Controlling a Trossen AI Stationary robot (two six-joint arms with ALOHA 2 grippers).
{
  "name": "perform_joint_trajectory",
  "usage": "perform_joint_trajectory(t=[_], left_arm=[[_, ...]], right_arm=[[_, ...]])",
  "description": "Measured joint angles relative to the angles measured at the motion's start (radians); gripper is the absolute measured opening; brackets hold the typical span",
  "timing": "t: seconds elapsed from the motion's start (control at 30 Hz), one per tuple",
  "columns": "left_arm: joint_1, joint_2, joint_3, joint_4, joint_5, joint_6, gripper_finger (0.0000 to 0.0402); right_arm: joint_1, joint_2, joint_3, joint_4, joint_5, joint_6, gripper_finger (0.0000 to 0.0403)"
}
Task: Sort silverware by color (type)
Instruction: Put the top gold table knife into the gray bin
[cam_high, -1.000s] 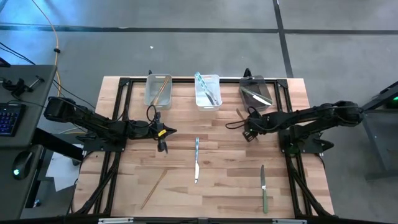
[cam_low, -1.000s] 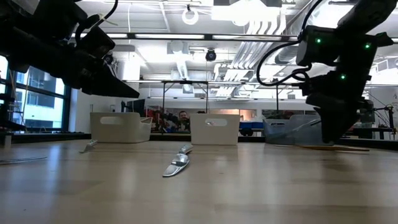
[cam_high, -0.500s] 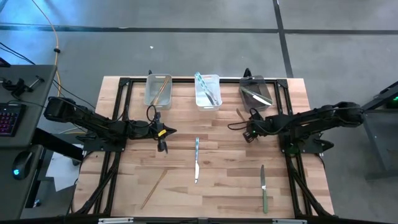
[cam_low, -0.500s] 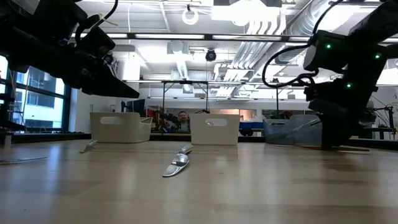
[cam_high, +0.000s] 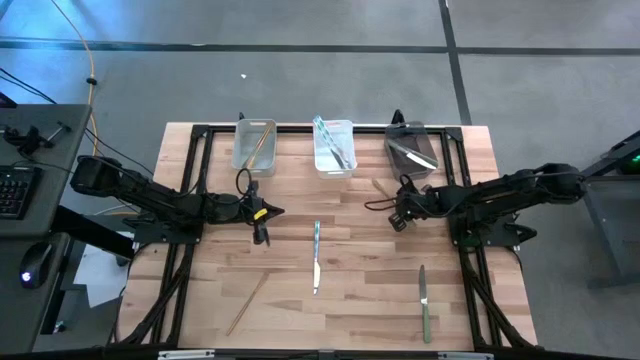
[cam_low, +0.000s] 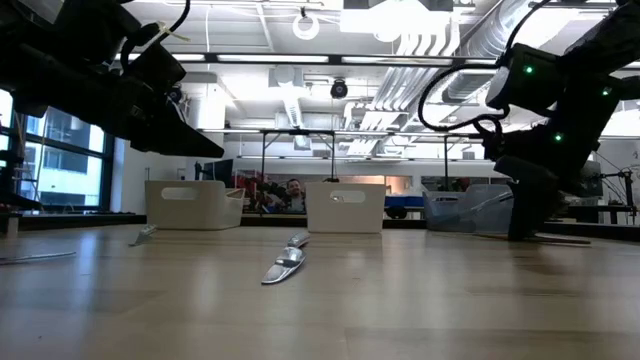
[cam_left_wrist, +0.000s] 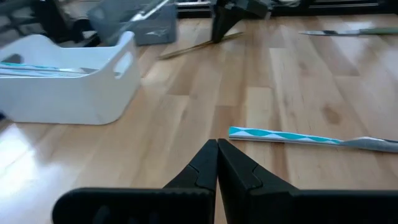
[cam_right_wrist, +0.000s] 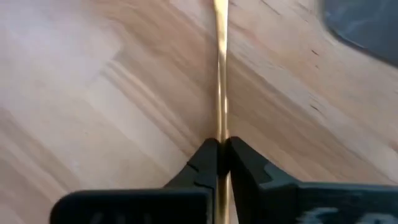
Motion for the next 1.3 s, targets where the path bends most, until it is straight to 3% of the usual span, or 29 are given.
perform_joint_trajectory(t=[0.13,0.33,0.57,0.87,1.03,1.3], left_arm=[[-0.001,0.000,0.000,0.000,0.067,-0.004,0.0000],[-0.012,0.000,0.000,0.006,0.061,-0.002,0.0000],[-0.077,0.034,0.038,0.012,0.038,0.024,0.0003],[-0.136,0.339,0.262,0.012,0.031,0.151,0.0051],[-0.137,0.518,0.398,0.011,0.007,0.240,0.0073],[-0.137,0.706,0.567,-0.004,-0.072,0.397,0.0090]], right_arm=[[0.047,0.003,-0.002,0.077,-0.034,-0.003,0.0009],[0.132,0.006,-0.005,0.211,-0.084,-0.003,0.0003],[0.216,0.089,-0.004,0.384,-0.066,0.015,0.0003],[0.266,0.268,0.051,0.515,-0.021,0.000,0.0003],[0.283,0.284,0.095,0.510,-0.048,-0.037,0.0003],[0.285,0.292,0.108,0.536,-0.068,-0.023,0.0003]])
